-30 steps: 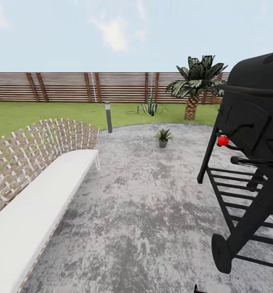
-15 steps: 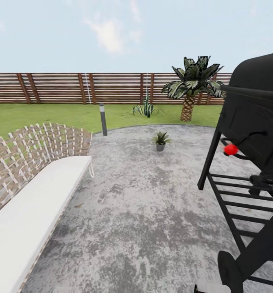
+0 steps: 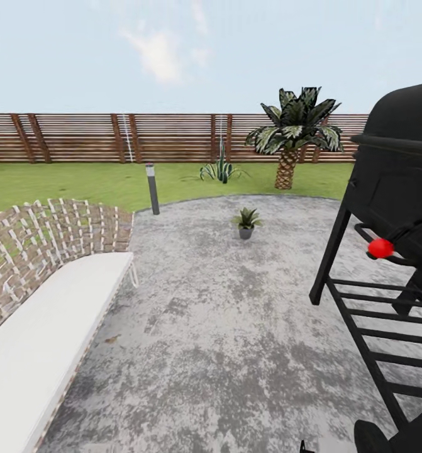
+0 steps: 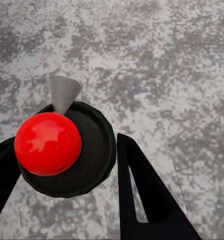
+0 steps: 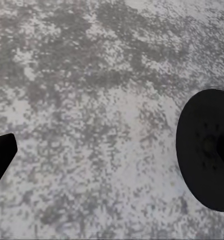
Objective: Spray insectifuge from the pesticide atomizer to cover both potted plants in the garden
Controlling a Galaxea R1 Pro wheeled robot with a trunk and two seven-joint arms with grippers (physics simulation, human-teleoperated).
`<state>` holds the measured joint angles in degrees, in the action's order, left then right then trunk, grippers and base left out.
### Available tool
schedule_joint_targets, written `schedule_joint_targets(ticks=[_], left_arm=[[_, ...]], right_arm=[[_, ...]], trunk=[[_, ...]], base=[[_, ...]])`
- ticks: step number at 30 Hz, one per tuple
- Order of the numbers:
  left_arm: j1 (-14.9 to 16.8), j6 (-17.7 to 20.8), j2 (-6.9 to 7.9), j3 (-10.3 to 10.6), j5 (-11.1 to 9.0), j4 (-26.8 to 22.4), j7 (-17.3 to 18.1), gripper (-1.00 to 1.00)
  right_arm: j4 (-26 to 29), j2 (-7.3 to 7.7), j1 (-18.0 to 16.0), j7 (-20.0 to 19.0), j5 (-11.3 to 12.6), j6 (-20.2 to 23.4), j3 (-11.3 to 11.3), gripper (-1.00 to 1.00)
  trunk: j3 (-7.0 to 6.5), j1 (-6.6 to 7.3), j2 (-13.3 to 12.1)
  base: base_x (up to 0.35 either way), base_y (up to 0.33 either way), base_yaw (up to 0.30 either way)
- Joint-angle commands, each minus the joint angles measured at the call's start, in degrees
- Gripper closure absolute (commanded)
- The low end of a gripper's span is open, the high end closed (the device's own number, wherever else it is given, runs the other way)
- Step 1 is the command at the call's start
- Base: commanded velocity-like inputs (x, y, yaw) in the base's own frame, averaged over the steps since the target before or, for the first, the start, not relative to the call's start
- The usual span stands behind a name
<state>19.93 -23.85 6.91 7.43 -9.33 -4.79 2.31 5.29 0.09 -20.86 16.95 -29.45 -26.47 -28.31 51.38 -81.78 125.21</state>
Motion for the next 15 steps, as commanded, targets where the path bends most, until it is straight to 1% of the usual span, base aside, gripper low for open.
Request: schedule_joint_targets(ticks=[1,4,6,15], left_arm=[[0.0,-0.2,0.03,0.4,-0.6,0.0,0.2,1.00],[0.0,-0.2,0.03,0.4,-0.6,0.0,0.3,1.00],[0.0,-0.2,0.03,0.4,-0.6,0.0,0.3,1.00],[0.0,-0.2,0.05,0.4,-0.6,0.0,0.3,1.00]], right_arm=[[-0.1,0.00,-0.1,0.3,-0.6,-0.2,-0.3,-1.00],[-0.1,-0.01,-0.1,0.3,-0.6,-0.2,-0.3,-1.00],[-0.1,-0.01,-0.1,0.3,-0.6,-0.2,-0.3,-1.00],[-0.1,0.00,-0.1,0.3,-0.6,-0.2,-0.3,-1.00]], trunk=[[0.00,-0.03,0.0],[-0.14,-0.03,0.0],[-0.19,-0.03,0.0],[-0.21,-0.03,0.0]], base=[[0.337,0.004,-0.214],[0.337,0.001,-0.213],[0.337,0.000,-0.100],[0.338,0.000,-0.011]])
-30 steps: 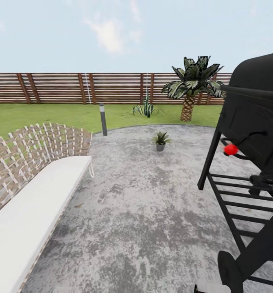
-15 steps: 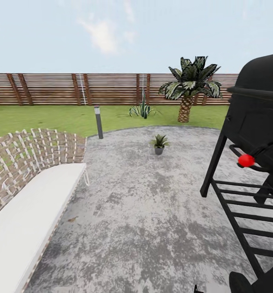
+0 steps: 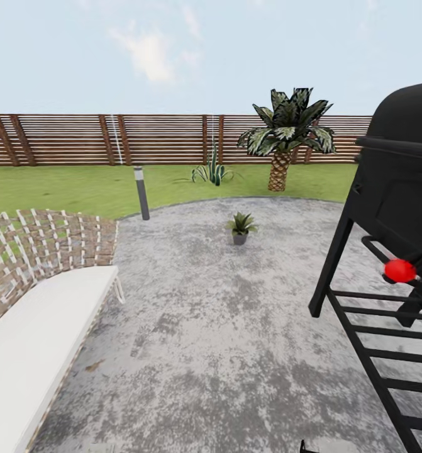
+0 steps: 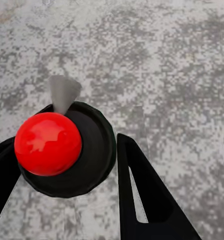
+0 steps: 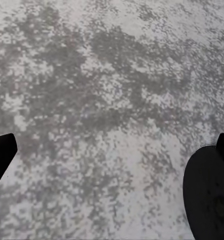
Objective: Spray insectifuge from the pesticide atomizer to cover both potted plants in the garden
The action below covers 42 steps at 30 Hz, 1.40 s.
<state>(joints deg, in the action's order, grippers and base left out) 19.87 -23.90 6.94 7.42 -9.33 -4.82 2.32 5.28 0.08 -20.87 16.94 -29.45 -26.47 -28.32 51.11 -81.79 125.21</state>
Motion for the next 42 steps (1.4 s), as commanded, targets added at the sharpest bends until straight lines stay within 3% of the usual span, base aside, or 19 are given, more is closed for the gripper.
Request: schedule_joint_targets(ticks=[1,27,42], left_arm=[[0.0,-0.2,0.02,0.4,-0.6,0.1,0.2,1.00],[0.0,-0.2,0.00,0.4,-0.6,0.0,0.3,1.00],[0.0,-0.2,0.04,0.4,-0.6,0.0,0.2,1.00]], right_arm=[[-0.1,0.00,-0.1,0.3,-0.6,-0.2,-0.3,-1.00],[-0.1,-0.01,-0.1,0.3,-0.6,-0.2,-0.3,-1.00],[-0.1,0.09,-0.1,0.2,-0.8,-0.2,-0.3,-1.00]], trunk=[[0.05,-0.03,0.0],[0.05,-0.03,0.0],[0.05,-0.03,0.0]], base=[[0.337,0.000,0.000],[0.337,0.000,0.000],[0.337,0.000,-0.083]])
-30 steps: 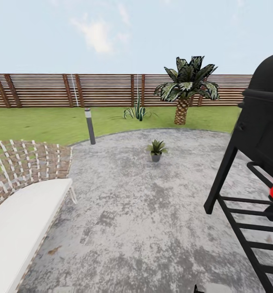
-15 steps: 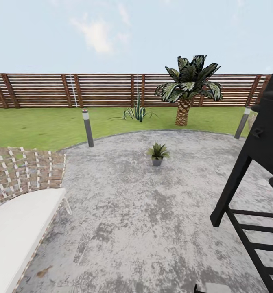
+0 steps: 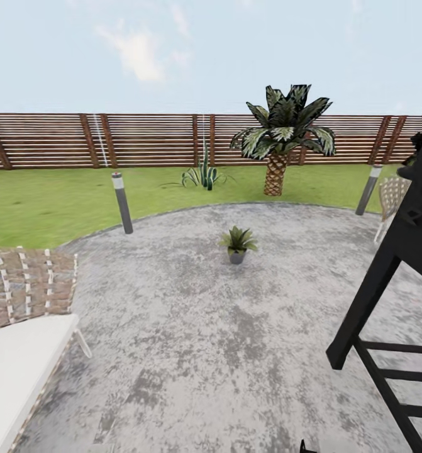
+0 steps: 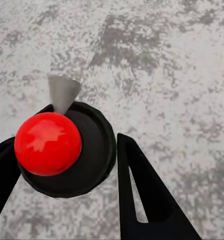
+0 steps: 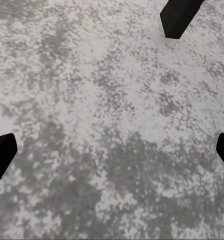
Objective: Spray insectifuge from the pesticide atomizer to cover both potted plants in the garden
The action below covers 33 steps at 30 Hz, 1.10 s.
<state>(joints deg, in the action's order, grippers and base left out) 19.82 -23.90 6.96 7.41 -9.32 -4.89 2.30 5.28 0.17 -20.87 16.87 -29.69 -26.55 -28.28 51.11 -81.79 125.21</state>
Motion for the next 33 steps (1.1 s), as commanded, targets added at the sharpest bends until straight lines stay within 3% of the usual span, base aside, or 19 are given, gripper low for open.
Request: schedule_joint_targets(ticks=[1,33], left_arm=[[0.0,-0.2,0.04,0.4,-0.6,0.1,0.2,1.00],[-0.4,-0.3,0.07,0.4,-0.6,0.1,0.2,1.00]], right_arm=[[-0.1,-0.01,-0.1,0.3,-0.6,-0.2,-0.3,-1.00],[-0.2,-0.12,-0.1,0.4,-0.5,-0.1,-0.3,-1.00]], trunk=[[0.05,-0.02,0.0],[0.05,-0.02,0.0]], base=[[0.337,0.000,-0.001],[0.338,0.000,0.000]])
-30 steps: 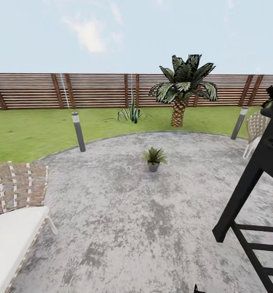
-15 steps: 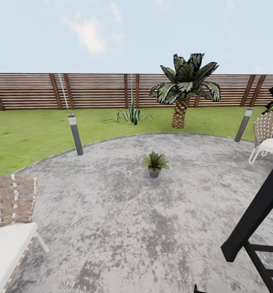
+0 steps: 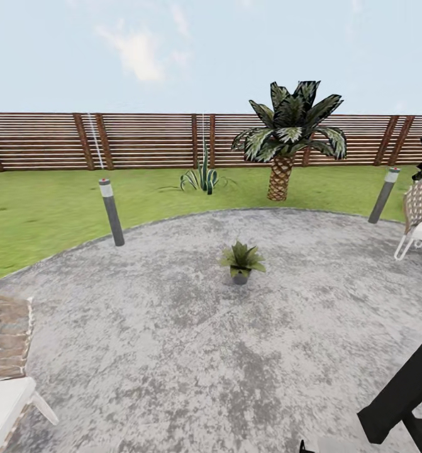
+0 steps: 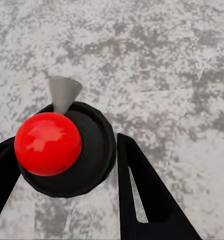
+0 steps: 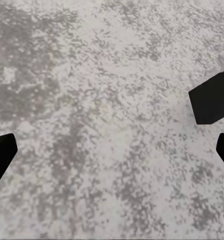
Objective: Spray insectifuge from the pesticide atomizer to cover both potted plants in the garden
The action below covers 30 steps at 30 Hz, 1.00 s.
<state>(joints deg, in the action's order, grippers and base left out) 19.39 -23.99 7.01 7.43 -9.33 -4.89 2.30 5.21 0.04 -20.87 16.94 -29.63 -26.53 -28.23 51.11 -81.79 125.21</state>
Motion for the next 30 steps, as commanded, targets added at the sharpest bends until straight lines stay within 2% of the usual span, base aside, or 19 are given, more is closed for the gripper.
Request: schedule_joint_targets(ticks=[1,15,23,30], left_arm=[[0.0,-0.2,0.02,0.4,-0.6,0.1,0.2,1.00],[0.0,-0.2,0.02,0.4,-0.6,0.1,0.2,1.00],[0.0,-0.2,0.02,0.4,-0.6,0.1,0.2,1.00],[0.0,-0.2,0.02,0.4,-0.6,0.1,0.2,1.00]], right_arm=[[-0.1,-0.02,-0.1,0.3,-0.6,-0.1,-0.3,-1.00],[0.0,-0.04,-0.1,0.3,-0.6,-0.1,-0.3,-1.00],[0.0,-0.04,-0.1,0.3,-0.6,-0.1,-0.3,-1.00],[0.0,-0.04,-0.1,0.3,-0.6,-0.1,-0.3,-1.00]], trunk=[[0.05,-0.03,0.0],[0.05,-0.03,0.0],[0.05,-0.03,0.0],[0.05,-0.03,0.0]], base=[[0.338,0.000,0.000],[0.338,0.000,-0.006],[0.338,0.000,-0.178],[0.338,0.000,-0.027]])
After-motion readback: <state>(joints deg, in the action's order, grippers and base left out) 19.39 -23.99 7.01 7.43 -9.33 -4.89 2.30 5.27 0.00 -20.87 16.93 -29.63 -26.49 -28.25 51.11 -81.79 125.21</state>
